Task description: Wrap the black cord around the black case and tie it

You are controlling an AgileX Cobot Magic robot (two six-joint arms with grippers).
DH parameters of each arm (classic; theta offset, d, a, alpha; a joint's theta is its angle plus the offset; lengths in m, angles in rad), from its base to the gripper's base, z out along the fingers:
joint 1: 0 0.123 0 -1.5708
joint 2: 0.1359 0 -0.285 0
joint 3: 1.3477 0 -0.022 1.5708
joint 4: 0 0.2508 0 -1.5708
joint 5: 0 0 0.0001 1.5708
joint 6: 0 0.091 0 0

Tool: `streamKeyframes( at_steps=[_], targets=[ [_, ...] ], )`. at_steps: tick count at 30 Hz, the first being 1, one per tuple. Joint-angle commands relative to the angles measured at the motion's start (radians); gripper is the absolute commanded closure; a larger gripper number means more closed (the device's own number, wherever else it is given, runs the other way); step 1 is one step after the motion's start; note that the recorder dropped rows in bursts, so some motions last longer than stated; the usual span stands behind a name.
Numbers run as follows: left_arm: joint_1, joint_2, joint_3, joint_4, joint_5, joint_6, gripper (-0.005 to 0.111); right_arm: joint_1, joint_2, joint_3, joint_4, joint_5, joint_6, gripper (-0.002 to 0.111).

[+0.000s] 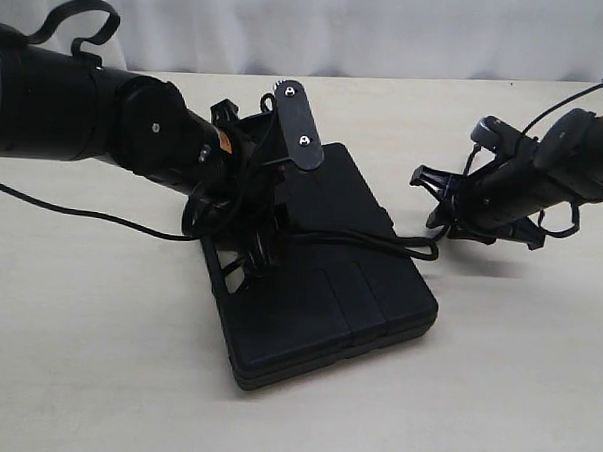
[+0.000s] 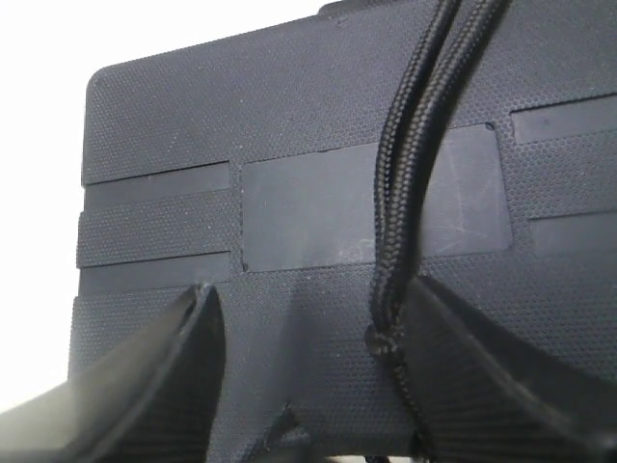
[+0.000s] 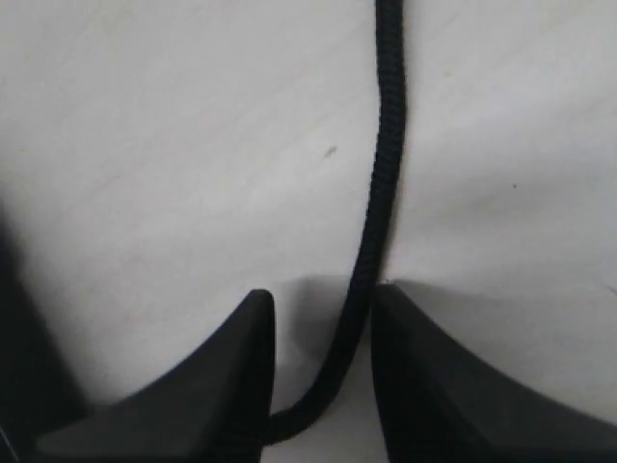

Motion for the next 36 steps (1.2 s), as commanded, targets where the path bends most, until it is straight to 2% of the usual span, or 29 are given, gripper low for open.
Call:
streamKeyframes(
  at_steps=[1,4,8,15,18,22,27,36],
  targets=[
    [-0.009,-0.002,-0.007,-0.014,-0.008,-0.004,0.053,0.001,0.054,0.002,0.007,0.0,-0.038,0.074],
    [-0.009,-0.002,-0.007,-0.014,-0.008,-0.004,0.053,0.001,0.083,-0.009,0.007,0.01,-0.108,0.081],
    [-0.009,-0.002,-0.007,-0.014,-0.008,-0.004,0.053,0.001,0.103,-0.021,0.016,0.019,-0.266,0.104],
    [-0.01,-0.002,-0.007,-0.014,-0.003,0.01,0.053,0.001,0.103,-0.021,0.018,-0.028,-0.471,0.104],
    [-0.01,-0.002,-0.007,-0.012,0.007,0.095,0.053,0.001,0.103,-0.017,0.018,-0.061,-0.516,0.104],
    [-0.024,-0.002,-0.007,-0.024,0.007,0.195,0.053,0.001,0.094,-0.002,0.016,-0.137,-0.525,0.104],
    [-0.085,-0.002,-0.007,-0.024,-0.004,0.333,0.053,0.001,0.094,-0.001,0.014,-0.168,-0.586,0.104],
    [-0.107,0.023,-0.007,-0.076,-0.09,0.343,0.053,0.001,0.094,0.009,0.04,-0.206,-0.602,0.104]
  ],
)
